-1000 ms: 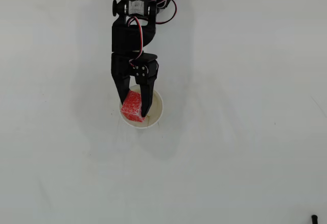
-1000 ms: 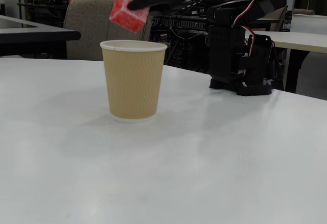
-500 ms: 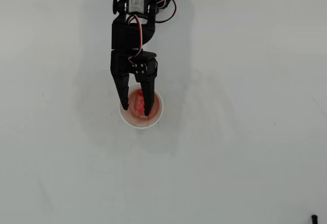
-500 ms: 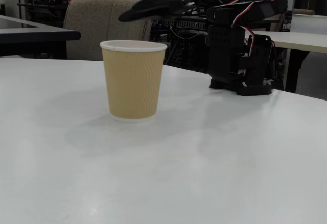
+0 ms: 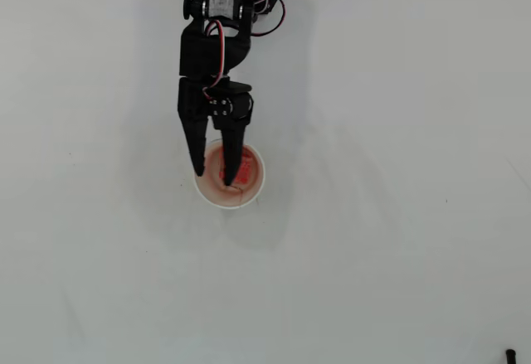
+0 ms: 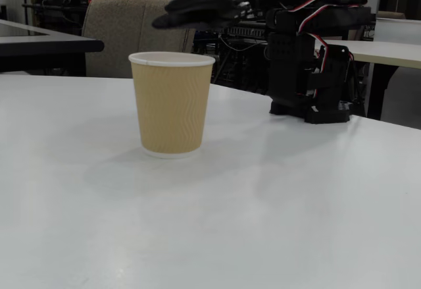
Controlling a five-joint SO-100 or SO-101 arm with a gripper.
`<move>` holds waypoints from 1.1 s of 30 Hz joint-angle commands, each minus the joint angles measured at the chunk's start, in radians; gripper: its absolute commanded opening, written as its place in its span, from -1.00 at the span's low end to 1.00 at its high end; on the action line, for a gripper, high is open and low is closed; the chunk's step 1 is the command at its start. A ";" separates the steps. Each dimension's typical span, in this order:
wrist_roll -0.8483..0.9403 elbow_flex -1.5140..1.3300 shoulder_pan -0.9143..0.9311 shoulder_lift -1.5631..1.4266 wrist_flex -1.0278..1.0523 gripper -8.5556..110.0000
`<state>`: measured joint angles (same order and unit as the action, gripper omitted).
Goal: Grasp a red cube and put it in the cup.
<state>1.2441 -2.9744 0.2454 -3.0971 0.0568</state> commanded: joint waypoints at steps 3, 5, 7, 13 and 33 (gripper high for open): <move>-0.028 0.018 0.106 -0.017 0.000 -0.83; -0.052 0.012 0.138 -0.021 -0.014 -0.85; -0.097 0.008 0.172 -0.031 -0.020 -0.85; -0.295 -0.048 0.230 -0.064 -0.028 -0.85; -0.736 -0.172 0.132 -0.147 0.408 -0.85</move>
<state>0.5216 -3.0772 0.4019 -3.2198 0.3912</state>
